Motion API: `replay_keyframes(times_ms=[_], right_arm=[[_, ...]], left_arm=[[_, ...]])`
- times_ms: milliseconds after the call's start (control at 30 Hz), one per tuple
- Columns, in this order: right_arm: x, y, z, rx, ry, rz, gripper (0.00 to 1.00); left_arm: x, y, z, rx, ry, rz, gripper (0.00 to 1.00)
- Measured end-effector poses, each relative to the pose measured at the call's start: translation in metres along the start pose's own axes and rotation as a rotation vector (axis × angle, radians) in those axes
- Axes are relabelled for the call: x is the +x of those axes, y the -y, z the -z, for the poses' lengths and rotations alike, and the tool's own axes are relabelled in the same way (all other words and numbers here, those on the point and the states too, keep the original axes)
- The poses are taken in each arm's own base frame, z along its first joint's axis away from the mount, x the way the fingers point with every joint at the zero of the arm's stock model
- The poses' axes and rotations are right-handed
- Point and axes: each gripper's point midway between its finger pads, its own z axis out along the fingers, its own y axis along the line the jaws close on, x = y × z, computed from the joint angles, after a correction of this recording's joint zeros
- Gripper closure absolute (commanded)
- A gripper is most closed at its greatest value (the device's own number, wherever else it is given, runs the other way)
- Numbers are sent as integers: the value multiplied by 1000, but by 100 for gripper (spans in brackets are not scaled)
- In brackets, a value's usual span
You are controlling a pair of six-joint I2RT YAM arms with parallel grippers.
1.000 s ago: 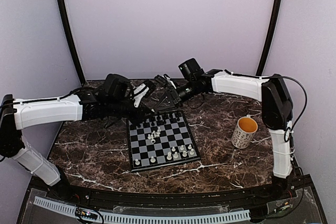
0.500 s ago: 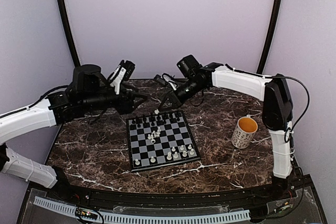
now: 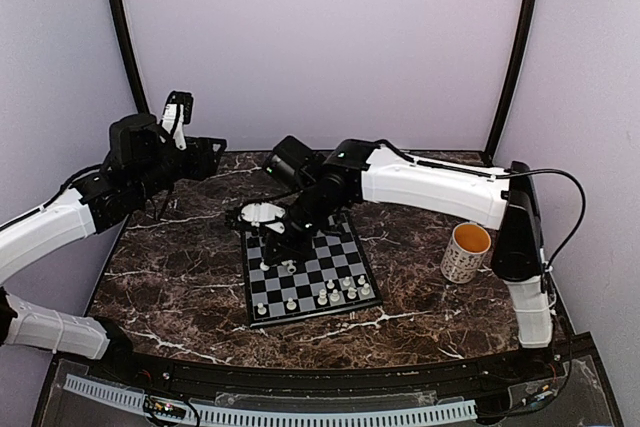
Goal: Set up the chess pieces on the board
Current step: Place the knight on b1.
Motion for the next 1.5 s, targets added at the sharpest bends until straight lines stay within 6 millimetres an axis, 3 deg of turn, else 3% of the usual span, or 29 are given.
replay_keyframes(times_ms=[100, 300, 433, 1133, 1500], right_arm=[[1, -19, -20, 8, -65, 82, 100], [19, -39, -67, 15, -208, 178, 100], [36, -45, -84, 35, -295, 223, 100], [61, -37, -96, 86, -409, 272, 100], [65, -34, -98, 97, -428, 281, 83]], left_arm=[[9, -22, 6, -73, -4, 8, 39], [-11, -23, 19, -78, 68, 16, 39], [-13, -24, 20, -84, 76, 16, 39], [-16, -24, 21, -84, 86, 16, 39], [-16, -23, 21, -82, 86, 16, 39]])
